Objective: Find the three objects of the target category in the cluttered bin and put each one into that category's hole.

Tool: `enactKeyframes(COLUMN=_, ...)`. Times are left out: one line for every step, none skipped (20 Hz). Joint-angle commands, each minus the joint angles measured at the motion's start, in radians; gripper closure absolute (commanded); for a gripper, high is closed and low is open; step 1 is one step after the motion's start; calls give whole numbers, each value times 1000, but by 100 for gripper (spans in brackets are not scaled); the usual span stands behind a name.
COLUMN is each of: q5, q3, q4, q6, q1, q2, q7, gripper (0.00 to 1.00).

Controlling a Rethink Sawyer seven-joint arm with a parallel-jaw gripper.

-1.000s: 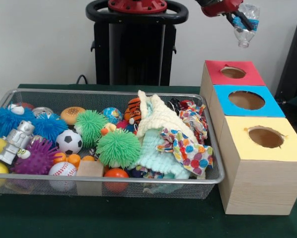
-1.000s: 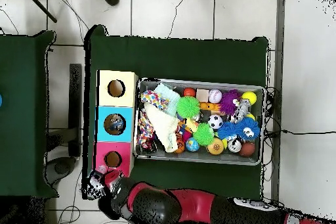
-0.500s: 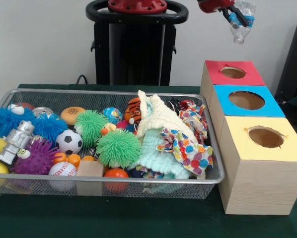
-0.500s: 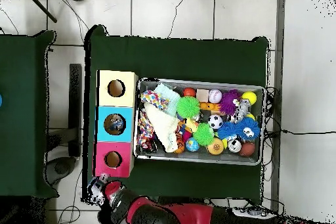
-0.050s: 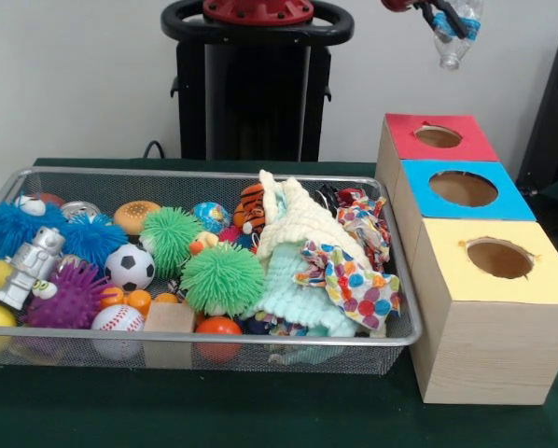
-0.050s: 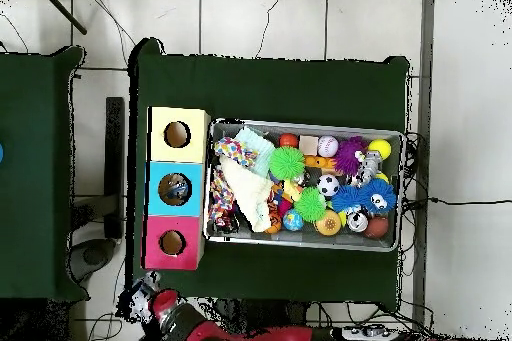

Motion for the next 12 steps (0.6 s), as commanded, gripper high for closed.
enactKeyframes(q5=-6, q3=100, q4=141, q6=-126, q1=98, q2=-78, q7=489, gripper=100)
enactKeyframes(q5=-13, q3=89, q4=152, q6=-152, q1=124, q2=-85, q7=509, gripper=100)
enactKeyframes(q5=-18, q3=83, q4=159, q6=-170, q1=144, q2=-91, q7=527, gripper=100)
enactKeyframes(q5=-25, q3=74, q4=166, q6=-188, q1=165, q2=-99, q7=545, gripper=100)
enactKeyframes(q5=-32, q3=64, q4=174, q6=-206, q1=187, q2=-107, q7=564, gripper=100)
enactKeyframes(q5=-42, q3=53, q4=181, q6=-223, q1=209, q2=-115, q7=584, gripper=100)
enactKeyframes(q5=-51, q3=42, q4=188, q6=-241, q1=231, q2=-123, q7=603, gripper=100)
enactKeyframes(q5=-75, q3=14, q4=192, q6=-257, q1=260, q2=-134, q7=629, gripper=100)
enactKeyframes(q5=-92, q3=-6, q4=194, q6=-267, q1=280, q2=-144, q7=648, gripper=100)
enactKeyframes(q5=-121, q3=-40, q4=195, q6=-281, q1=311, q2=-157, q7=677, gripper=100)
enactKeyframes(q5=-139, q3=-56, q4=195, q6=-286, q1=327, q2=-168, q7=697, gripper=100)
enactKeyframes(q5=-168, q3=-93, q4=196, q6=-300, q1=357, q2=-179, q7=721, gripper=100)
